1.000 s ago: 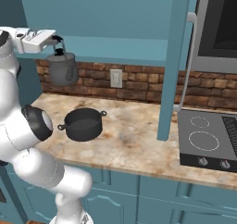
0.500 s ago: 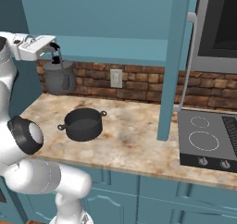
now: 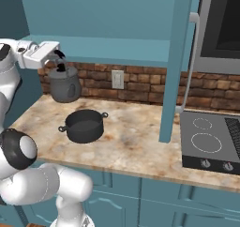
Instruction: Pick the kettle from the cabinet and place it on a stove burner. Then pick the pot from the counter and place it on another stove burner. Finally, turn both burners on.
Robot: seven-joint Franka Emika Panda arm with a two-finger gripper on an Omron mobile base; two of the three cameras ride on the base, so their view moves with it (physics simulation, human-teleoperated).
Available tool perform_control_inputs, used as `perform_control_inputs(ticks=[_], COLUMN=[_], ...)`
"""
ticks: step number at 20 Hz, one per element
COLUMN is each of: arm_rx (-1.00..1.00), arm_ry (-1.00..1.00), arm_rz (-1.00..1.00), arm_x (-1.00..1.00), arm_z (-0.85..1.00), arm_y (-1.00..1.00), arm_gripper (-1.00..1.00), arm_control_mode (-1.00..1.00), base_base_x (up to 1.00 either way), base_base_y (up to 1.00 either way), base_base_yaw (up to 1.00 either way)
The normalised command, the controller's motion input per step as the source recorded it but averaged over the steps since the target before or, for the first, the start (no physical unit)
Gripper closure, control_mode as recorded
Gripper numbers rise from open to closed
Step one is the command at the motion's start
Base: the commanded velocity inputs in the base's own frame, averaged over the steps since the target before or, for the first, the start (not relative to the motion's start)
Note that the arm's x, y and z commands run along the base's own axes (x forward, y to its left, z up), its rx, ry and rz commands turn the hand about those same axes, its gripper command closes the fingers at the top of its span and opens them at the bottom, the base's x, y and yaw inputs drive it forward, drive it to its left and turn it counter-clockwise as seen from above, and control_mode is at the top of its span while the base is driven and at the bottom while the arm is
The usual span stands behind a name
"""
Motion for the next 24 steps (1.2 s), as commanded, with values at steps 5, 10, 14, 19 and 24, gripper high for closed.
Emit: perform_control_inputs(ticks=[5,10,14,19,24], arm_rx=[0.0,0.0,0.0,0.0,0.0], arm_ry=[-0.04,-0.01,0.0,0.0,0.0], arm_rz=[0.04,0.04,0.05,0.04,0.03], arm_x=[-0.12,-0.13,-0.1,-0.2,-0.33], arm_z=[-0.04,0.0,-0.03,-0.06,-0.1], arm_y=[-0.05,-0.05,-0.01,0.0,0.0], arm_gripper=[1.0,1.0,1.0,1.0,1.0], arm_control_mode=[-1.0,-1.0,-1.0,-1.0,-1.0], base_base_x=[0.0,0.0,0.0,0.0,0.0], base_base_y=[0.0,0.0,0.0,0.0,0.0], base_base_yaw=[0.0,0.0,0.0,0.0,0.0])
